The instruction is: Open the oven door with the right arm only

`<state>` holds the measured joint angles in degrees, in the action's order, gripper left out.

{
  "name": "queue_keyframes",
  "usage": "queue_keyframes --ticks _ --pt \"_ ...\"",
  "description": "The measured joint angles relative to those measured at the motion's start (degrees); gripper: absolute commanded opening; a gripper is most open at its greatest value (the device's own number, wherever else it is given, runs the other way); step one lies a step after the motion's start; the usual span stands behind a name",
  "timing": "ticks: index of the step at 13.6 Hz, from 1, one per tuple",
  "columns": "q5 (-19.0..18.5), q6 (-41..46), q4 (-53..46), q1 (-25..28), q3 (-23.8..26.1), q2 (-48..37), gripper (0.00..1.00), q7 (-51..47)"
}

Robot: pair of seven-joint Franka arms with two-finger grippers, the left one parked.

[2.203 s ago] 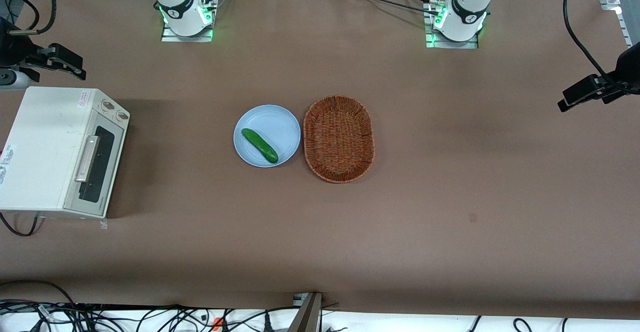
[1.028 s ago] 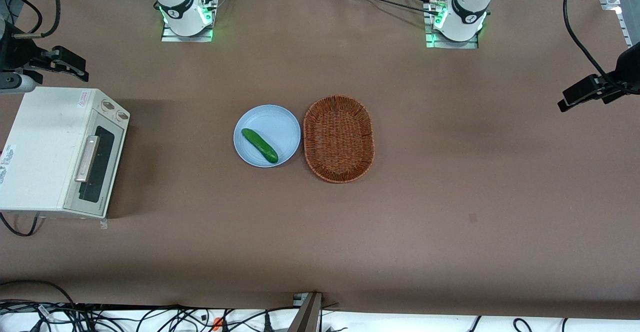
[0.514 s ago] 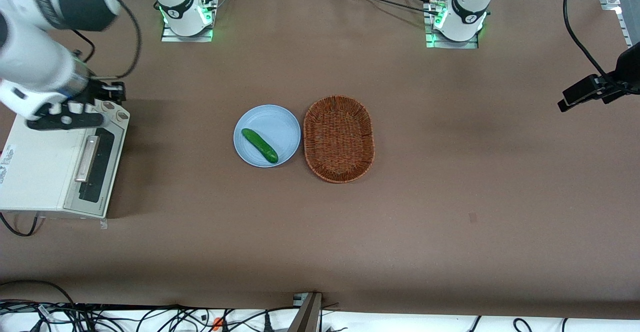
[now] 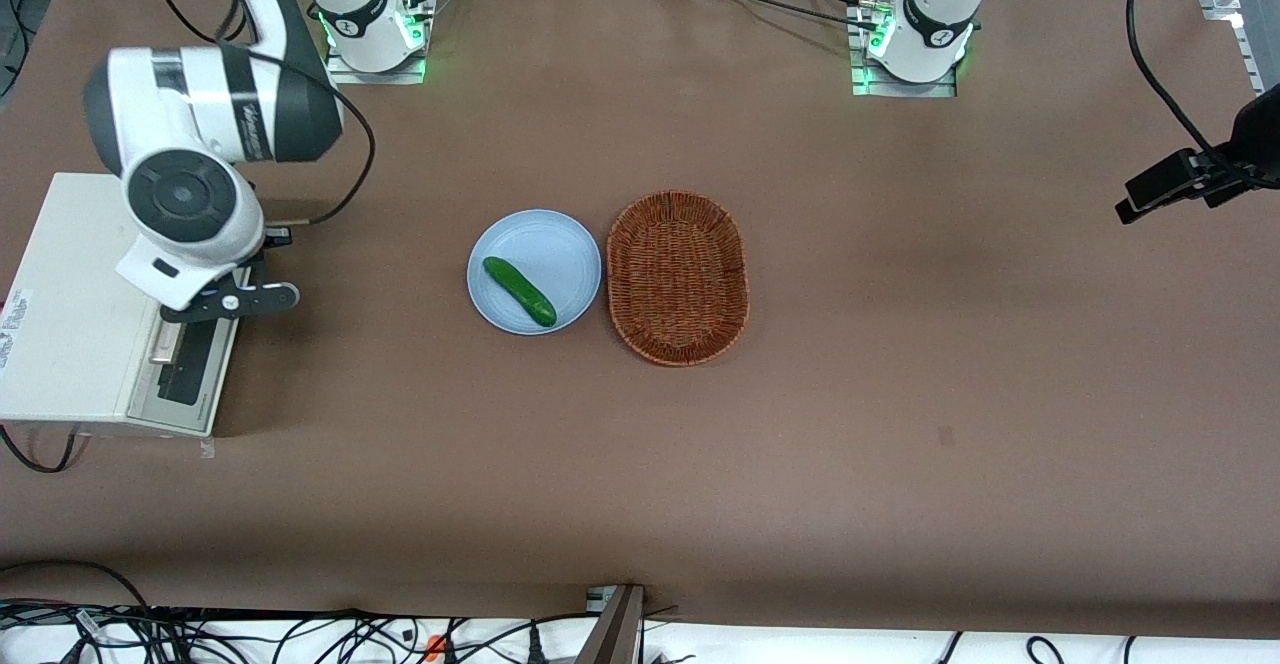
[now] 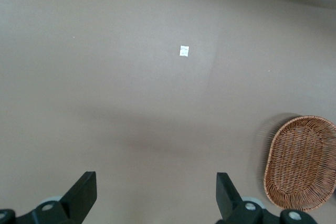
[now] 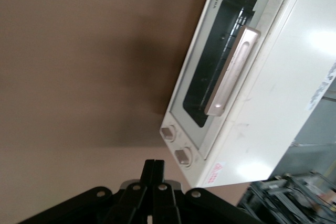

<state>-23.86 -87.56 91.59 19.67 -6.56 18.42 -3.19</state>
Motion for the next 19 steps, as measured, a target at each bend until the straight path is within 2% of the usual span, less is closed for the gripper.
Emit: queue_keyframes --ticks 5,8,12,19 --pt "-5.4 -1.3 0.0 -0.5 -0.7 4.8 0.0 0.0" --pt "-8.0 -2.5 0.0 -2.5 -1.1 6.9 0.0 0.5" --pt "-9.8 -5.2 0.0 -6.0 -1.2 8.4 0.0 2.6" --pt "-11.2 -7.4 -0.1 -7.0 -1.2 10.0 0.0 3.1"
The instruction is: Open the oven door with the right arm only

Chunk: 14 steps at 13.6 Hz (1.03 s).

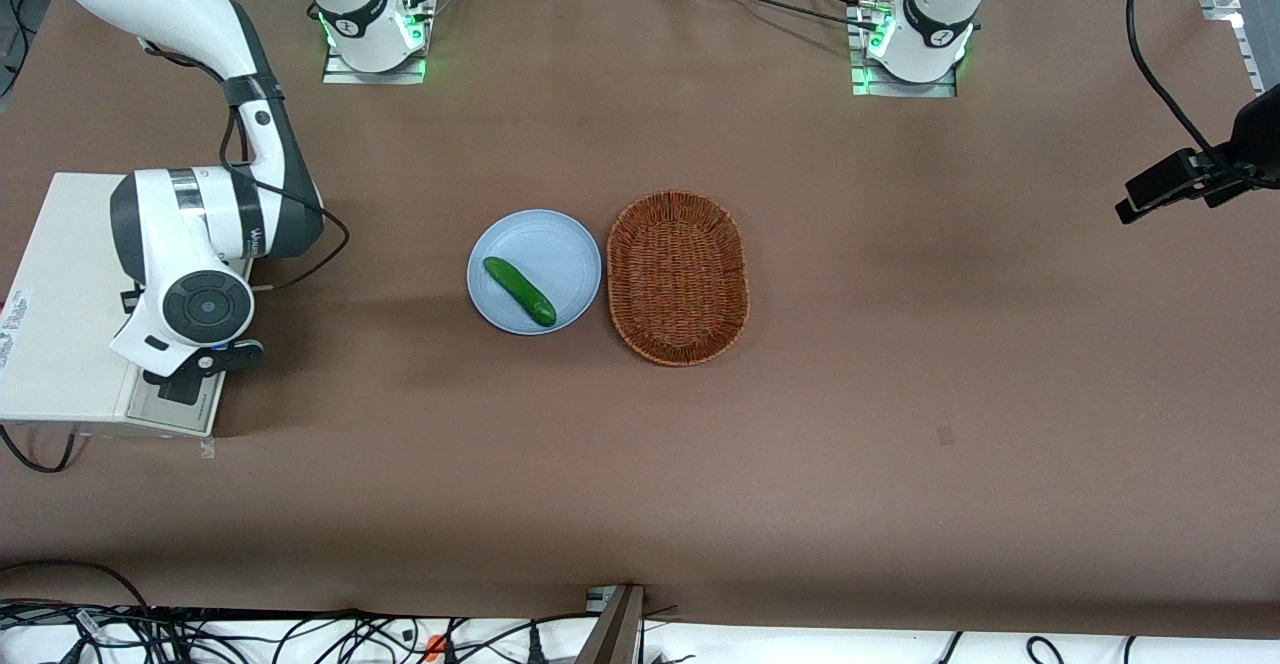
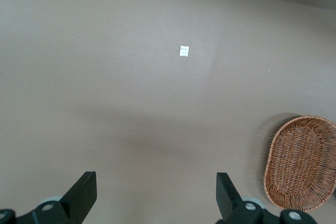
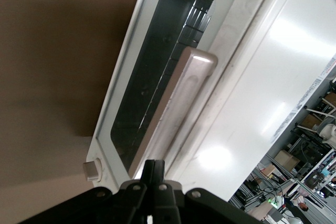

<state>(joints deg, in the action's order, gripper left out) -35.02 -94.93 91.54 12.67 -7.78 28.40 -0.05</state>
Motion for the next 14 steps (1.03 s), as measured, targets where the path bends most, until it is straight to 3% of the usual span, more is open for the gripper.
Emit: queue_keyframes --ticks 14 --pt "0.2 -1.8 0.0 -1.2 0.2 1.4 0.0 0.6"
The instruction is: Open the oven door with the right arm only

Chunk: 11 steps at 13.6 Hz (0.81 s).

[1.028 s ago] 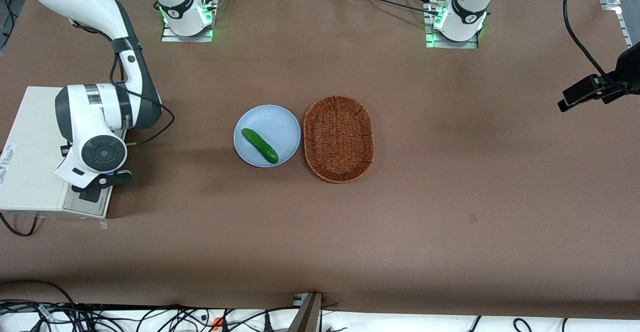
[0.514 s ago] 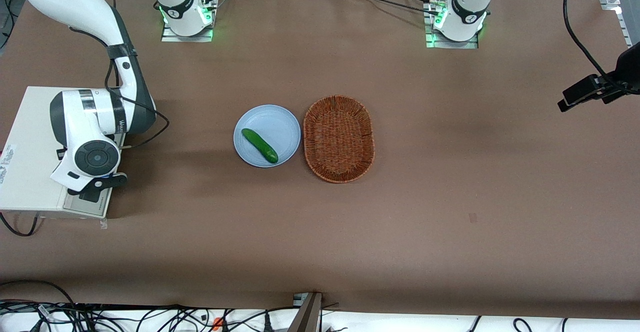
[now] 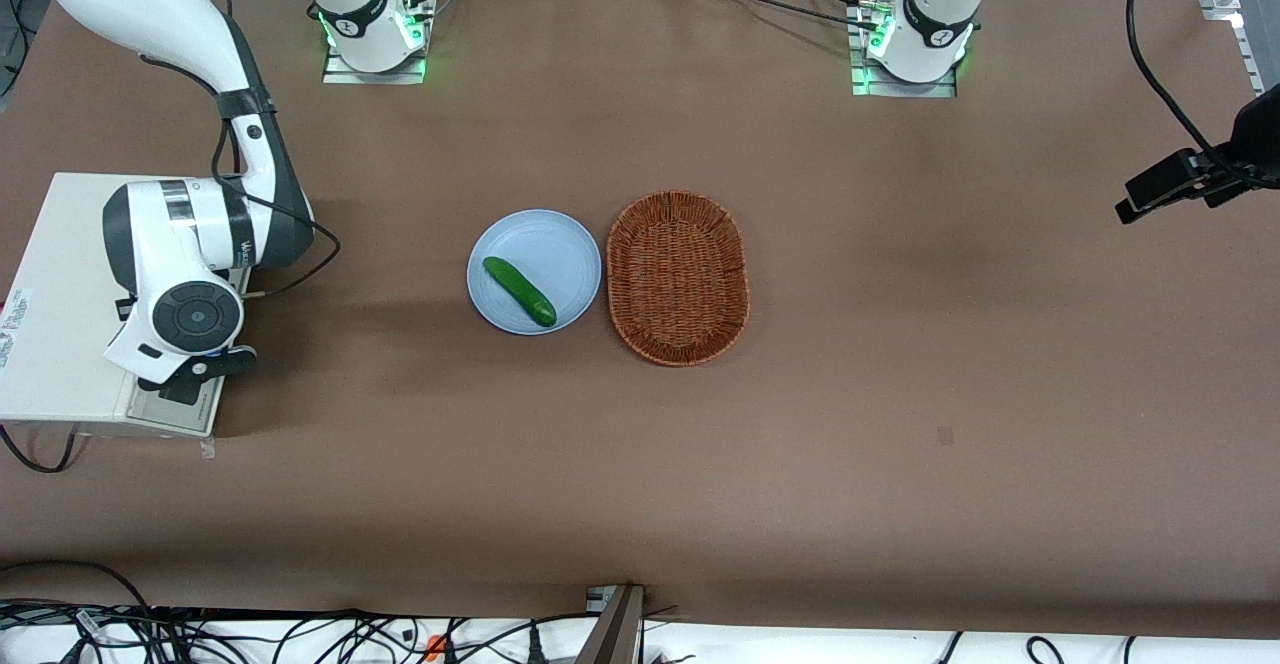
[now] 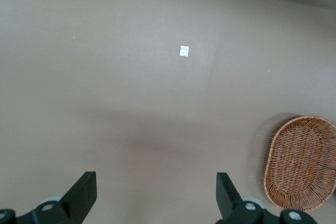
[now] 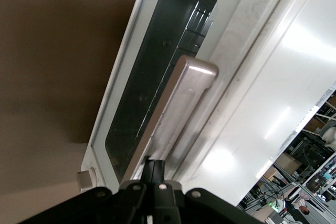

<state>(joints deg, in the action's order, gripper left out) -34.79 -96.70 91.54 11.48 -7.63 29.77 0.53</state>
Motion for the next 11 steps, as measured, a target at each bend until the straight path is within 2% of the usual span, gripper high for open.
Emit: queue_keyframes --ticks 6,11 --pt "2.7 -0.6 -0.2 1.2 0.9 0.6 0.0 -1.7" --pt "7.1 -3.3 -0.2 2.9 1.6 2.2 0.0 -3.6"
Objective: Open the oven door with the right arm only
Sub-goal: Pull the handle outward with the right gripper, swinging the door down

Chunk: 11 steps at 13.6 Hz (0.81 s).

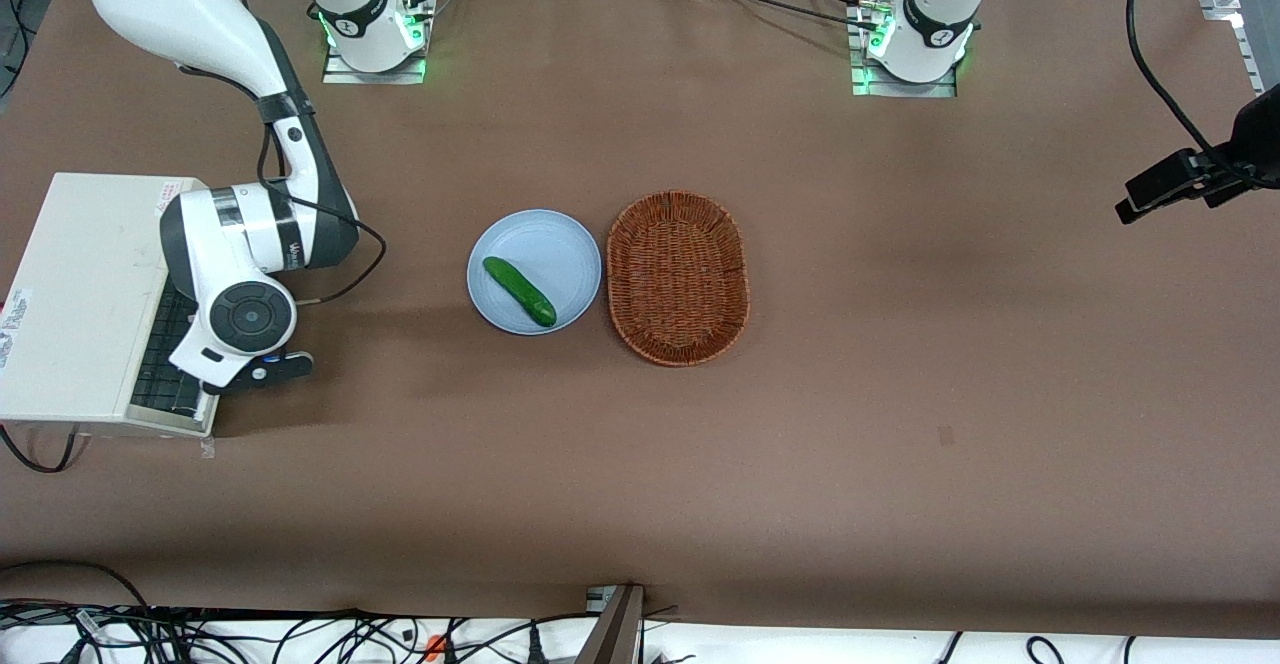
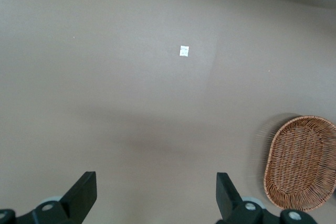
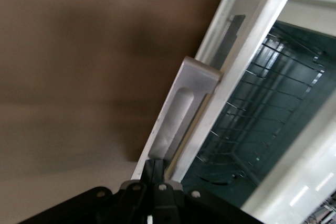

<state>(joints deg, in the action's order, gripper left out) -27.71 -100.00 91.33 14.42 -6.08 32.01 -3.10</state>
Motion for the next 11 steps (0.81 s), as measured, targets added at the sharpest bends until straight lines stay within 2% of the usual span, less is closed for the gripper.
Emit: queue_keyframes --ticks 11 --pt "6.5 -9.5 0.1 0.0 0.9 5.7 0.0 -1.9"
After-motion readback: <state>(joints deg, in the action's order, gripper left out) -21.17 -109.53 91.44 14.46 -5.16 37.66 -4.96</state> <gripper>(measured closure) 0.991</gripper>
